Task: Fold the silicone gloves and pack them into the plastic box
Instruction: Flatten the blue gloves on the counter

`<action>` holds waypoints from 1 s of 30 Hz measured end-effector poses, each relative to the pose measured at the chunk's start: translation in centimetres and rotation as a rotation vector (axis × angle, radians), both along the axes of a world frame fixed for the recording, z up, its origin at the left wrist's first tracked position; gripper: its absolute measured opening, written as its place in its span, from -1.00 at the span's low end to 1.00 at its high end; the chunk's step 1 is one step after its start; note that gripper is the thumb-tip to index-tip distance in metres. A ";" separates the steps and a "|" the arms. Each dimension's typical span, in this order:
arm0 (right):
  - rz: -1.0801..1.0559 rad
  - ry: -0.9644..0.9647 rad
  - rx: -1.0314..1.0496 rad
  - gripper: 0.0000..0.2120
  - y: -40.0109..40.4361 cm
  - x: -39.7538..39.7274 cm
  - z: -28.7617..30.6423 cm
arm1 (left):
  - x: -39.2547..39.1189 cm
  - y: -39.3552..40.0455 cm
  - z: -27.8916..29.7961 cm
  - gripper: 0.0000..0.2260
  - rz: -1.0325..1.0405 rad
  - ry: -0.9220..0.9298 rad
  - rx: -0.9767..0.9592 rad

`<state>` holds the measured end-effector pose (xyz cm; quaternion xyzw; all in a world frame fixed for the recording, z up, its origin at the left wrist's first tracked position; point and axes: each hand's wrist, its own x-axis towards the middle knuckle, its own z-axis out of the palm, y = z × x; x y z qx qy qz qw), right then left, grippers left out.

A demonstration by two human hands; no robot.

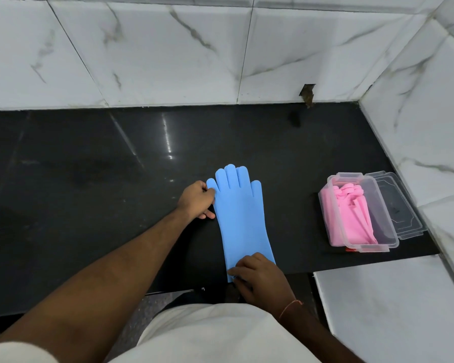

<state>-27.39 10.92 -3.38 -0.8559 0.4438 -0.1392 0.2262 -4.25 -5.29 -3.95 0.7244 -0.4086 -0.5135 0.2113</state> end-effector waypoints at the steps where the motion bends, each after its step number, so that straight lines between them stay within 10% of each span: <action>1: 0.007 0.007 -0.001 -0.83 0.0 0.1 0.0 | 0.0 0.0 0.0 -0.85 -0.007 -0.002 -0.003; 18: 0.034 0.190 0.109 -0.70 -0.3 -1.0 1.0 | 0.3 2.3 1.0 -0.79 -0.049 -0.208 -0.102; 30: -0.623 0.178 0.486 -0.78 -2.7 -6.1 0.3 | -3.8 15.8 0.1 -0.62 -0.139 -0.095 0.216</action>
